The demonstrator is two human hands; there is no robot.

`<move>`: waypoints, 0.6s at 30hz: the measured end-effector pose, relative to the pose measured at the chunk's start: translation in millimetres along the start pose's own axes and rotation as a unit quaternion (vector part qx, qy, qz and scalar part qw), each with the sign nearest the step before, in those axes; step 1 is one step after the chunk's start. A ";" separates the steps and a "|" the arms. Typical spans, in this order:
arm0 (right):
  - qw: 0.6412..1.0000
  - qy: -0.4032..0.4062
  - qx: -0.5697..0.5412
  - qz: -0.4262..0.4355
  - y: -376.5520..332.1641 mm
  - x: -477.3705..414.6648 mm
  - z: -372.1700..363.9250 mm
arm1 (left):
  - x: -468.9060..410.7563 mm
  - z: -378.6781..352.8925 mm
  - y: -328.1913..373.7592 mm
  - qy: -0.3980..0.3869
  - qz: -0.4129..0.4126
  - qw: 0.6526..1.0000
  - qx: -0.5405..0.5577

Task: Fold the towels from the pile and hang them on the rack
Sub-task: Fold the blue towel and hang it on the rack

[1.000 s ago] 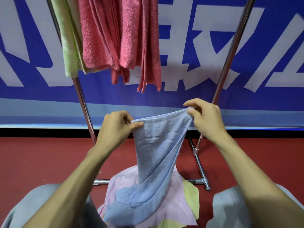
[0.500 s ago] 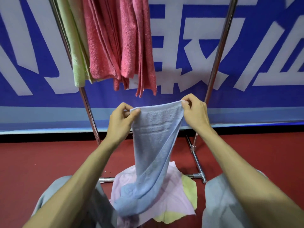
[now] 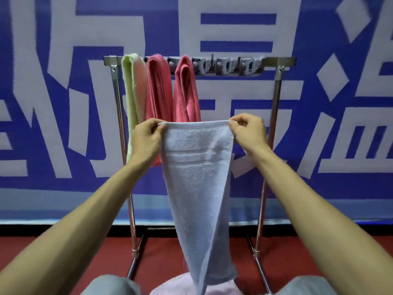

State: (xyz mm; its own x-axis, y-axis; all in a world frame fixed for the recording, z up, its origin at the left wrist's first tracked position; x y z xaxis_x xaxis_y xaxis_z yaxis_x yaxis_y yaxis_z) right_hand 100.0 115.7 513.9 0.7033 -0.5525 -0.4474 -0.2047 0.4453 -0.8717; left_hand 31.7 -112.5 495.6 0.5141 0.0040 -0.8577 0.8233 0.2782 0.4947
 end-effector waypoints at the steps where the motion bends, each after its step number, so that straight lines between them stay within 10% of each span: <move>1: 0.999 -0.010 -0.021 -0.024 -7.2 -3.6 1.5 | -5.6 1.5 6.6 -0.008 -0.011 1.000 -0.005; 9: 0.998 -0.008 0.017 0.056 -39.7 -11.6 23.6 | -38.4 8.9 29.1 -0.023 -0.162 0.984 -0.064; 18: 0.998 -0.038 0.028 -0.042 27.6 -15.4 9.6 | 1.7 -18.9 -10.6 -0.079 -0.066 0.994 -0.029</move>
State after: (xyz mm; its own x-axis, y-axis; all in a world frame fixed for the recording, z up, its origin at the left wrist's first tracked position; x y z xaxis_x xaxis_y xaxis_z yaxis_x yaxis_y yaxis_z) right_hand 90.0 143.2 498.6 0.7665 -0.5356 -0.3544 -0.1056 0.4391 -0.8922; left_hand 19.3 -97.3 486.2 0.4383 -0.1850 -0.8796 0.8726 0.3221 0.3671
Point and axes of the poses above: each hand's wrist, its own x-axis away from the middle knuckle, its own z-axis out of the back of the hand, y = z × x, the point moved 1 cm from there along -x, towards the middle knuckle, and after that the axes turned 13 degrees about -z, right-handed, at the moved point
